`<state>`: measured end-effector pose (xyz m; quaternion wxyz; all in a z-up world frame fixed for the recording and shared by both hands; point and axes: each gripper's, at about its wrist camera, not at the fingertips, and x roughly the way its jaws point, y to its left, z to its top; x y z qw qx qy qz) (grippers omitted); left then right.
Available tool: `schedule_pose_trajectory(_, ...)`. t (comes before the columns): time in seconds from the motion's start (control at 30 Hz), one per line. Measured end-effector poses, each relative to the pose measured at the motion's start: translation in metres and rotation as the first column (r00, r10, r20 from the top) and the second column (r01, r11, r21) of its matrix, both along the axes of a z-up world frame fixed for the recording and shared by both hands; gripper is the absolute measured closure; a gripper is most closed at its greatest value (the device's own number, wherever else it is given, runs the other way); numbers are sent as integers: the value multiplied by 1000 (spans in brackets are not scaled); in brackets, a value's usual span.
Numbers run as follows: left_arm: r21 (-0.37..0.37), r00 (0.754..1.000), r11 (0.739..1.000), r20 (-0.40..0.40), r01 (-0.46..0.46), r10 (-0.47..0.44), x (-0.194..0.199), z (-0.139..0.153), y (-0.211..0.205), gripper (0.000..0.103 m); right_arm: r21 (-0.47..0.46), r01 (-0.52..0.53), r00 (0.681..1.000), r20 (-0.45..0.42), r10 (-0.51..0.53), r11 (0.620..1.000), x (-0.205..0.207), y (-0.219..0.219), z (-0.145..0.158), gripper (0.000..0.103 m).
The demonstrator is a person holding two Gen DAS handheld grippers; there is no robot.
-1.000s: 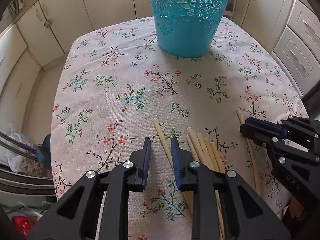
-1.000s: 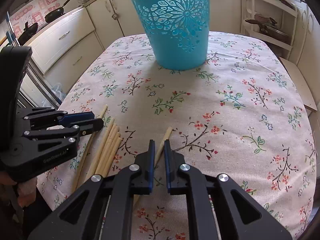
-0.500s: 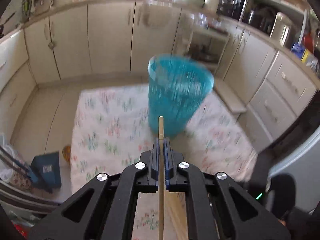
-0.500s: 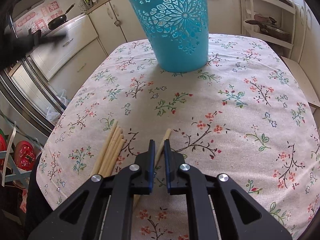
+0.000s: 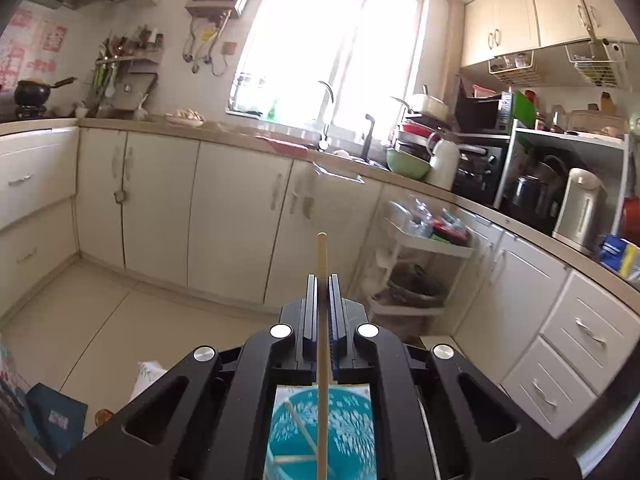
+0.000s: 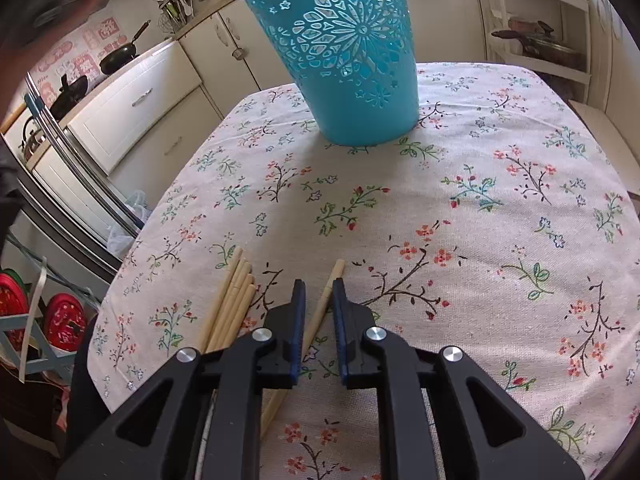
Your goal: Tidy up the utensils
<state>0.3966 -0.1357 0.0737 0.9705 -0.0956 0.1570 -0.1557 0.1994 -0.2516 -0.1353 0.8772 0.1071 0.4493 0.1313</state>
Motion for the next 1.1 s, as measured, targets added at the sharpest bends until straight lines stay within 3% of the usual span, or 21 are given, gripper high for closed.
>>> schedule_pose_trajectory(0.3, 21, 996, 995, -15, -93, 93, 31, -56, -29, 98, 61, 3, 1000, -12, -2, 998, 0, -6, -1, 88)
schedule_pose_trajectory(0.5, 139, 995, 988, -64, -64, 74, 27, -85, -34, 97, 65, -11, 1000, -10, 12, 998, 0, -5, 0, 84)
schedule_pose_trajectory(0.57, 164, 993, 984, -84, -64, 79, 20, -92, -30, 92, 56, -20, 1000, -5, 21, 998, -1, -4, 2, 80)
schedule_pose_trajectory(0.73, 163, 987, 981, -101, -105, 123, -11, -99, 5, 55, 14, -36, 999, 3, 36, 999, -3, 2, 3, 77)
schedule_pose_trajectory(0.9, 151, 976, 975, -124, -161, 180, -52, -112, 60, 39, -70, -36, 999, 5, 36, 997, -8, 13, 5, 75)
schedule_pose_trajectory(1.03, 152, 945, 977, -270, -147, 185, -66, -152, 97, 32, -225, -87, 995, 27, 95, 971, -11, 33, 5, 77)
schedule_pose_trajectory(1.1, 146, 911, 978, -366, -147, 191, -67, -180, 113, 32, -274, -162, 985, 12, 172, 948, -11, 39, 5, 88)
